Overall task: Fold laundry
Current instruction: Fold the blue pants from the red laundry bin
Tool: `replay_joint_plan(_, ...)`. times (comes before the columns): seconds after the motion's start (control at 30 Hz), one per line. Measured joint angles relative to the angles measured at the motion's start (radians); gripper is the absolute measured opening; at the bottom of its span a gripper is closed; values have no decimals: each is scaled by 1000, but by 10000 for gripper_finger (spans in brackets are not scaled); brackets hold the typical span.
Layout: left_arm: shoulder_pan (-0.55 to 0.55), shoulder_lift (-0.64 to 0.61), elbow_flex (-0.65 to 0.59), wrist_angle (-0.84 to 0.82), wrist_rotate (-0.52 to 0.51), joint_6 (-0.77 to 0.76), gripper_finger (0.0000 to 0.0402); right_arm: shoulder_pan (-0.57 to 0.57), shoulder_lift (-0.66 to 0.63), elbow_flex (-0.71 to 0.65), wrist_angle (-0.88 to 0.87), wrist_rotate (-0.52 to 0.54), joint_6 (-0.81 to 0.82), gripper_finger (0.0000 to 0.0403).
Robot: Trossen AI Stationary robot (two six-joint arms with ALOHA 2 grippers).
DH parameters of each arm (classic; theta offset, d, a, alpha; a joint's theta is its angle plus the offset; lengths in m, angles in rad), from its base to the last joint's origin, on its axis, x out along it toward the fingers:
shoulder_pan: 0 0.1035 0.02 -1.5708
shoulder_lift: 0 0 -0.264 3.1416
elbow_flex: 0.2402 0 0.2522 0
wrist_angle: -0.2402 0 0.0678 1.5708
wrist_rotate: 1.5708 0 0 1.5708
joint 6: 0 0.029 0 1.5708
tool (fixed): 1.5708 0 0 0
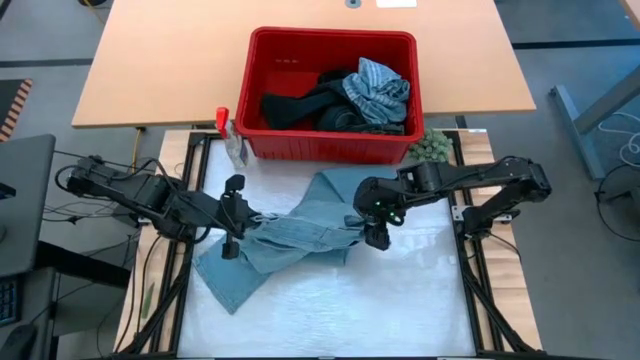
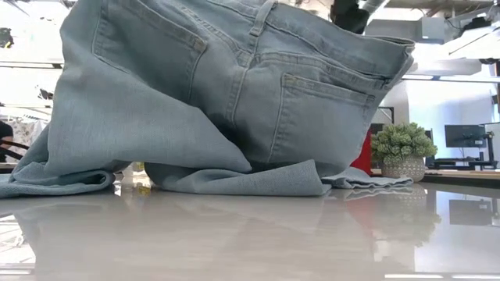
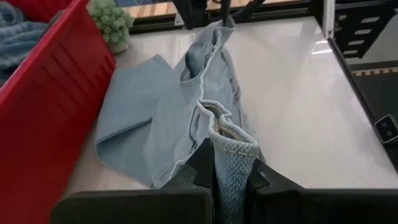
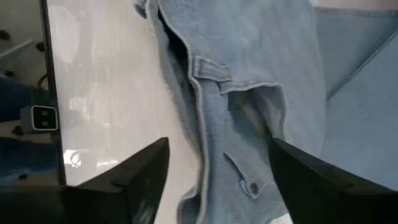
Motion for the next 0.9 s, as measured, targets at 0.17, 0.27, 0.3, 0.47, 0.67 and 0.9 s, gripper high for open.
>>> replay_joint_plan(0.17, 0, -1, 0, -8, -5, -4, 1, 17, 2, -1, -3, 91, 0, 331)
replay_joint_plan(0.27, 0, -4, 0, -11, -5, -6, 1, 36, 2, -1, 11, 98, 4, 332)
replay_joint_plan(0.3, 0, -4, 0, -11, -5, -6, 1, 46, 2, -1, 12, 103, 4, 332)
replay_joint_plan(0.47, 0, -4, 0, -13, -5, -6, 1, 103, 21, -2, 14, 165, 21, 329)
replay_joint_plan(0.67, 0, -4, 0, -17, -4, -6, 1, 128, 128, -2, -17, 253, 30, 329)
replay_joint_plan(0.9, 0, -14, 0, -13, 1, -2, 0, 87, 201, 4, -59, 251, 55, 265)
